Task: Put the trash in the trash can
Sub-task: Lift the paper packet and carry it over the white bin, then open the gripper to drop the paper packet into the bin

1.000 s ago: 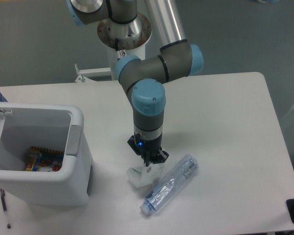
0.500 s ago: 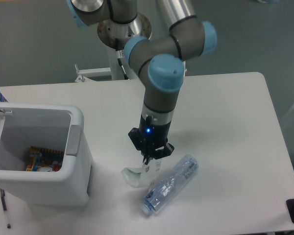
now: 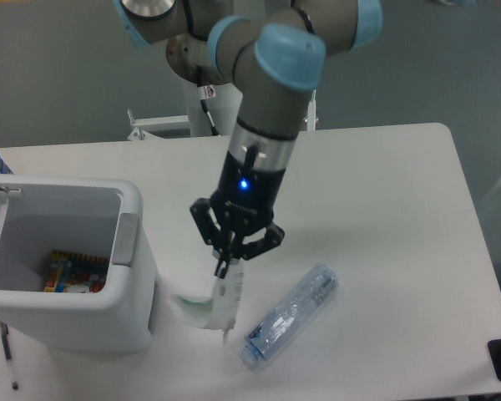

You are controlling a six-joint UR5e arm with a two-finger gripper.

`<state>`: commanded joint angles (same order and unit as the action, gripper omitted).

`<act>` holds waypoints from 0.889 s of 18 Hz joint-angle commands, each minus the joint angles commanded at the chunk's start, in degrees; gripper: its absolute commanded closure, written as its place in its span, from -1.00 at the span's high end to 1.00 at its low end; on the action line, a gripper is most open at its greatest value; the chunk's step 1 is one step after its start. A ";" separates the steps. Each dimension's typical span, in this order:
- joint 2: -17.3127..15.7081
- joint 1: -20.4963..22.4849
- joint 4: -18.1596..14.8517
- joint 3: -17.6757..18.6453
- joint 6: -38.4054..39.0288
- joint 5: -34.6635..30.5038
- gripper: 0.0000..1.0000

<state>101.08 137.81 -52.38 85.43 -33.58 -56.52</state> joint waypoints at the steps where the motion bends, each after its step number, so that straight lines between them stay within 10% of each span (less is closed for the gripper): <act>1: -1.05 -0.26 0.00 -0.09 0.18 0.79 -1.00; 16: -9.50 -10.81 0.44 5.62 2.99 2.21 -1.00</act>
<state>91.58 127.01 -51.94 91.05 -30.59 -54.32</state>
